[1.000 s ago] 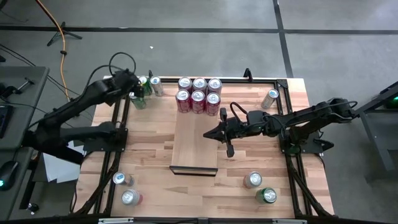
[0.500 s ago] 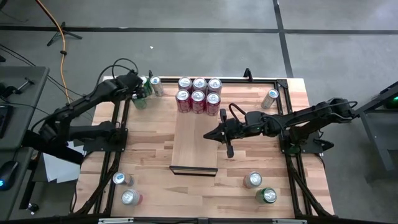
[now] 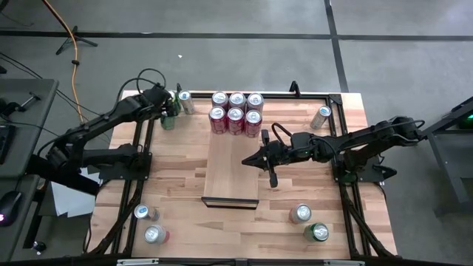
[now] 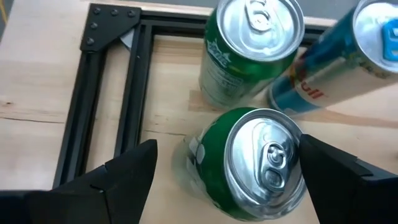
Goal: Place canned beverage on shelf
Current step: Put the bottom left green soda can on the shelf
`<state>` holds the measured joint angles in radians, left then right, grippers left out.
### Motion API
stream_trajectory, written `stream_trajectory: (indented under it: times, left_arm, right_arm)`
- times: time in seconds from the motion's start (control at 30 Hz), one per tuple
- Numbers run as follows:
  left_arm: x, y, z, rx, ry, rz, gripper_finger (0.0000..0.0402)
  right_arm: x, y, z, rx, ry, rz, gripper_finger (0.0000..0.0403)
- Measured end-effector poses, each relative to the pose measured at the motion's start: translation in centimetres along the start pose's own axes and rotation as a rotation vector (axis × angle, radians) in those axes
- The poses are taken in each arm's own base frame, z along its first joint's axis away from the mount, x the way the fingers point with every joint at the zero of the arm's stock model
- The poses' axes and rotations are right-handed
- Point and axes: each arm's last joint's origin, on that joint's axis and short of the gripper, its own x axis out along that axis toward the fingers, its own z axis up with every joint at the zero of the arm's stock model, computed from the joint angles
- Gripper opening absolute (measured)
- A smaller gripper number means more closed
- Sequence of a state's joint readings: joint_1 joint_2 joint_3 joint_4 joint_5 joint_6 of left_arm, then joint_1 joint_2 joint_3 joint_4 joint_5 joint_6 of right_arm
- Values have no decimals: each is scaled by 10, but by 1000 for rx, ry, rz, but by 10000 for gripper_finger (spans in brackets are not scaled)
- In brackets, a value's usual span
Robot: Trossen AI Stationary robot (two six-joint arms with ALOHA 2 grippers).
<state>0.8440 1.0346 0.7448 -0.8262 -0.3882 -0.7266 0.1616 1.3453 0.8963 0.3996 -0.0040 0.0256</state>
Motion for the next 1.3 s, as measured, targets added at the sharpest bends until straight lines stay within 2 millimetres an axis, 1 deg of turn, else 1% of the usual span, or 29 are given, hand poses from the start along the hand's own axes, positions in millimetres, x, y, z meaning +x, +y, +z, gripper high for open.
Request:
stream_trajectory:
  times: [0.13, 0.37, 0.5, 0.73, 0.83, 1.3]
  left_arm:
    - [-4, 3, -1, 1, -5, -18, 321]
    - [-17, 9, 0, -2, -73, -41, 321]
    - [-18, 11, -1, 2, -67, -33, 321]
    - [-5, 5, -2, 33, -11, 27, 321]
    - [1, 3, -2, 18, 4, 57, 321]
    - [23, -7, -5, 33, 87, 125, 321]
  right_arm:
    - [0, 0, 0, 0, 0, 0, 0]
    - [0, -2, 0, 0, 0, -7, 0]
    - [0, -5, 0, 1, 0, -15, 0]
    - [0, -5, 0, 1, -1, -18, 0]
    - [0, -5, 0, 3, -1, -18, 0]
    - [0, -5, 0, 23, -1, -17, 0]
